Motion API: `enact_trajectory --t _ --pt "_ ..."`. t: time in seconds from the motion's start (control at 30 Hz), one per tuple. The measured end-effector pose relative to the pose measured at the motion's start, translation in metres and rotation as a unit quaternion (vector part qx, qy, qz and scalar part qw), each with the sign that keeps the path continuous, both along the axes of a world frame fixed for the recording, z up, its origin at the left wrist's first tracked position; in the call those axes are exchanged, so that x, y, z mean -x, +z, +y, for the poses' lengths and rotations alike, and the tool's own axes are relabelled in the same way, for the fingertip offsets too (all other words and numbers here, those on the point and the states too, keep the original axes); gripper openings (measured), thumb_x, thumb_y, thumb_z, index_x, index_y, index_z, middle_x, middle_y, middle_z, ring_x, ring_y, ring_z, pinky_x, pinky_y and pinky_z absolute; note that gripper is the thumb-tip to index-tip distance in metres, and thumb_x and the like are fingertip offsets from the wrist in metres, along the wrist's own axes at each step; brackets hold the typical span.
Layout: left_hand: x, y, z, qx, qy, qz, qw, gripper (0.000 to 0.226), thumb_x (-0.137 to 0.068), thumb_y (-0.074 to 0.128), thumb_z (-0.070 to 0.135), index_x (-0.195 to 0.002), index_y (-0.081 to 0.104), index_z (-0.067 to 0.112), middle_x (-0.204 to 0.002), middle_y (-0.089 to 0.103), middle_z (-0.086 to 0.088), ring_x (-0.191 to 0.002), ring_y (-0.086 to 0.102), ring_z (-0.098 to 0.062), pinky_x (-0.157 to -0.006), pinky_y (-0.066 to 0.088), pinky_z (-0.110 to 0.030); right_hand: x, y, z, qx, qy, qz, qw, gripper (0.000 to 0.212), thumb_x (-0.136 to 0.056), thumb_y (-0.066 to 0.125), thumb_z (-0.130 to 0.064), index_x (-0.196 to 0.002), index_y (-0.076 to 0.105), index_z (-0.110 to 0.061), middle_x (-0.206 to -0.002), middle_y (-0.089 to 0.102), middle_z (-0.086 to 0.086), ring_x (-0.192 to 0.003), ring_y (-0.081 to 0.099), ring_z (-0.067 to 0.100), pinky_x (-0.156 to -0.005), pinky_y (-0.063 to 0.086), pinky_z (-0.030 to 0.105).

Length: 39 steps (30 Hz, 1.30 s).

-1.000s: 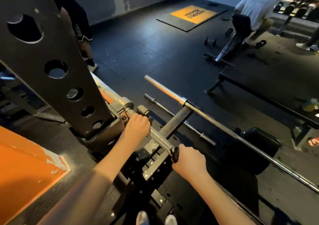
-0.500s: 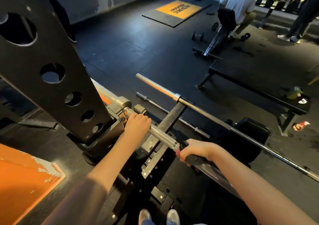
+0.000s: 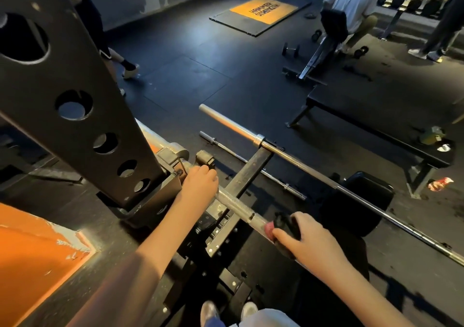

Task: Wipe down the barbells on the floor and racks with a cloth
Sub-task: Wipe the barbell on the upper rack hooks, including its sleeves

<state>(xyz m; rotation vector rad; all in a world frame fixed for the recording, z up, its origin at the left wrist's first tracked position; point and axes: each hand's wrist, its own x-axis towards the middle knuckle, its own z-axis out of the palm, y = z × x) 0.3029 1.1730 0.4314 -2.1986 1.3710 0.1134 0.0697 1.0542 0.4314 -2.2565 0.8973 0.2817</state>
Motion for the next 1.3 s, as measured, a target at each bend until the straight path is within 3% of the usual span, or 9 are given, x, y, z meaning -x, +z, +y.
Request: enact_trajectory --t 0.17,0.33,0.47,0.6,0.7,0.83,1.0,1.2,1.3 --pt "-0.003 0.003 -0.003 -0.005 -0.001 0.001 1.0 0.047 -0.092 0.061 0.03 -0.133 0.045 0.015 -0.128 0.052 -0.003 -0.116 0.047 -0.02 -0.092 0.038 -0.031 -0.003 -0.008 0.039 0.2 0.084 0.005 0.976 0.07 -0.097 0.038 -0.056 -0.15 0.017 -0.016 -0.146 0.035 -0.002 -0.126 0.043 0.01 -0.1 0.039 0.022" --pt "0.0 0.002 -0.002 -0.005 -0.002 -0.004 1.0 0.041 -0.092 0.06 0.028 -0.13 0.048 0.015 -0.123 0.055 -0.002 -0.112 0.048 -0.019 -0.09 0.038 -0.03 -0.011 -0.014 0.034 0.127 0.046 -0.071 0.988 0.06 -0.098 0.046 -0.044 -0.149 0.025 -0.02 -0.145 0.038 -0.006 -0.129 0.038 0.006 -0.103 0.033 0.018" --pt "-0.004 0.002 -0.004 -0.018 -0.004 -0.006 1.0 0.041 -0.093 0.06 0.031 -0.128 0.048 0.015 -0.122 0.056 -0.002 -0.11 0.048 -0.019 -0.088 0.038 -0.031 -0.055 -0.016 0.055 0.16 0.098 -0.136 0.973 0.059 -0.096 0.047 -0.045 -0.147 0.031 -0.018 -0.147 0.037 -0.001 -0.131 0.038 0.017 -0.109 0.037 0.031" --pt "-0.005 -0.002 -0.003 -0.006 0.016 -0.002 1.0 0.035 -0.096 0.055 0.028 -0.127 0.05 0.014 -0.125 0.055 -0.003 -0.113 0.047 -0.02 -0.089 0.038 -0.031 -0.044 -0.021 0.045 0.175 0.147 -0.107 0.968 0.06 -0.096 0.054 -0.034 -0.15 0.029 -0.022 -0.149 0.036 0.001 -0.129 0.043 0.021 -0.099 0.047 0.033" --pt "-0.006 -0.005 -0.003 -0.006 0.005 -0.006 1.0 0.033 -0.096 0.054 0.028 -0.125 0.05 0.014 -0.124 0.056 -0.002 -0.115 0.047 -0.02 -0.091 0.038 -0.032 -0.006 -0.028 0.036 0.22 0.154 -0.102 0.958 0.076 -0.066 0.086 -0.024 -0.134 0.051 -0.02 -0.129 0.059 0.008 -0.108 0.064 0.027 -0.068 0.06 0.03" --pt "-0.006 -0.008 -0.002 -0.008 -0.006 -0.016 1.0 0.033 -0.094 0.056 0.03 -0.123 0.05 0.015 -0.119 0.058 0.0 -0.111 0.048 -0.019 -0.087 0.038 -0.032 -0.032 -0.034 0.047 0.256 0.139 -0.074 0.954 0.079 -0.05 0.094 -0.022 -0.122 0.062 -0.014 -0.109 0.068 0.012 -0.087 0.069 0.028 -0.061 0.059 0.034" --pt "-0.002 -0.007 -0.001 0.019 0.001 -0.013 1.0 0.032 -0.094 0.055 0.029 -0.122 0.051 0.014 -0.116 0.058 -0.001 -0.108 0.048 -0.019 -0.085 0.035 -0.03 -0.067 -0.026 0.046 0.198 0.145 -0.109 0.963 0.06 -0.095 0.056 -0.033 -0.149 0.031 -0.02 -0.139 0.048 0.005 -0.116 0.053 0.022 -0.088 0.05 0.031" --pt "0.008 0.003 0.003 -0.005 -0.013 -0.025 1.0 0.039 -0.089 0.062 0.023 -0.124 0.049 0.009 -0.115 0.055 -0.005 -0.105 0.049 -0.02 -0.08 0.035 -0.03 -0.034 -0.026 0.04 0.144 0.127 -0.111 0.975 0.06 -0.098 0.049 -0.032 -0.152 0.022 -0.028 -0.151 0.031 -0.007 -0.136 0.032 0.013 -0.104 0.04 0.026" --pt "0.02 0.006 0.008 -0.008 -0.029 -0.04 0.999 0.036 -0.088 0.063 0.016 -0.121 0.051 0.008 -0.112 0.055 -0.007 -0.102 0.051 -0.021 -0.079 0.039 -0.031 -0.044 -0.028 0.041 0.156 0.113 -0.125 0.973 0.058 -0.098 0.05 -0.033 -0.151 0.027 -0.025 -0.146 0.039 -0.004 -0.13 0.039 0.013 -0.1 0.042 0.024"
